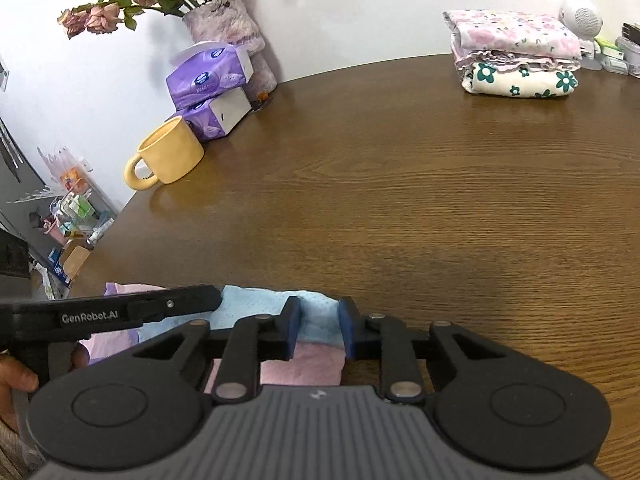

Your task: Fold clothes

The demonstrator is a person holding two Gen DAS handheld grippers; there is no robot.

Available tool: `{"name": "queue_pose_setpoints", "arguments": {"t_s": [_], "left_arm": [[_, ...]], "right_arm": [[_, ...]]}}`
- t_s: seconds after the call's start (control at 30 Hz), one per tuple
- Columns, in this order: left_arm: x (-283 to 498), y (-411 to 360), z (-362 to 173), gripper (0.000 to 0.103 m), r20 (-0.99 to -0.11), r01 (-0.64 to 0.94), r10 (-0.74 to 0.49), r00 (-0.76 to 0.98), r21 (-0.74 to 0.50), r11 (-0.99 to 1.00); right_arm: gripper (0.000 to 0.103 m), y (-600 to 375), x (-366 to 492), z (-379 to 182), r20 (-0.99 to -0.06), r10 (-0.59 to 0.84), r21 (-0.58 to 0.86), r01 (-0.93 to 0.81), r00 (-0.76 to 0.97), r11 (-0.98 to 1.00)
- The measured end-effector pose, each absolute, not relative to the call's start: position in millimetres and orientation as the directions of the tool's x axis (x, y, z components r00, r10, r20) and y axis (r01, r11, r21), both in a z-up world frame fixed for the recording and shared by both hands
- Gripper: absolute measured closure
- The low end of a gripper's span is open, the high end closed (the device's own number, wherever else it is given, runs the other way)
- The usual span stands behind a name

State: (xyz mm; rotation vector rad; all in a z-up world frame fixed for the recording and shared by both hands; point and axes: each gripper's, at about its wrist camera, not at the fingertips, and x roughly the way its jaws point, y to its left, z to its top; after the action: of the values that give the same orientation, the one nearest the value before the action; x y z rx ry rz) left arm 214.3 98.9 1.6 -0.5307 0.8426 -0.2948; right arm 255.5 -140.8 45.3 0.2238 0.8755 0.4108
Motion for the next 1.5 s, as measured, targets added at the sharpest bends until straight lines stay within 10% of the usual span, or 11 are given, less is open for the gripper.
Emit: {"name": "queue_pose_setpoints", "arguments": {"t_s": [0.2, 0.27, 0.37, 0.6, 0.9, 1.5], "left_arm": [[226, 100, -8, 0.08, -0.619, 0.045, -0.52, 0.589, -0.617, 0.785], [227, 99, -10, 0.101, -0.614, 0.05, -0.529, 0.586, -0.624, 0.779], [219, 94, -2, 0.103, -0.612, 0.072, -0.481, 0.628, -0.57, 0.819], [203, 81, 11, 0.103, -0.628, 0.09, -0.327, 0.706, -0.378, 0.921], [216, 106, 0, 0.081, -0.61, 0.014, -0.462, 0.644, -0.594, 0.804], [203, 84, 14, 0.103, -0.577, 0.127, -0.427, 0.696, -0.486, 0.864]], "right_arm": [[0.081, -144, 255, 43, -0.69, 0.452, 0.371, -0.261, 0.565, 0.891], [0.081, -143, 255, 42, -0.689, 0.457, 0.374, -0.263, 0.562, 0.889], [0.081, -143, 255, 41, -0.688, 0.46, 0.378, -0.264, 0.561, 0.888], [0.078, -138, 250, 40, -0.693, 0.441, 0.346, -0.273, 0.57, 0.898], [0.076, -142, 241, 43, -0.68, 0.433, 0.339, -0.27, 0.591, 0.901], [0.071, -139, 239, 37, -0.672, 0.45, 0.347, -0.287, 0.588, 0.893]]}}
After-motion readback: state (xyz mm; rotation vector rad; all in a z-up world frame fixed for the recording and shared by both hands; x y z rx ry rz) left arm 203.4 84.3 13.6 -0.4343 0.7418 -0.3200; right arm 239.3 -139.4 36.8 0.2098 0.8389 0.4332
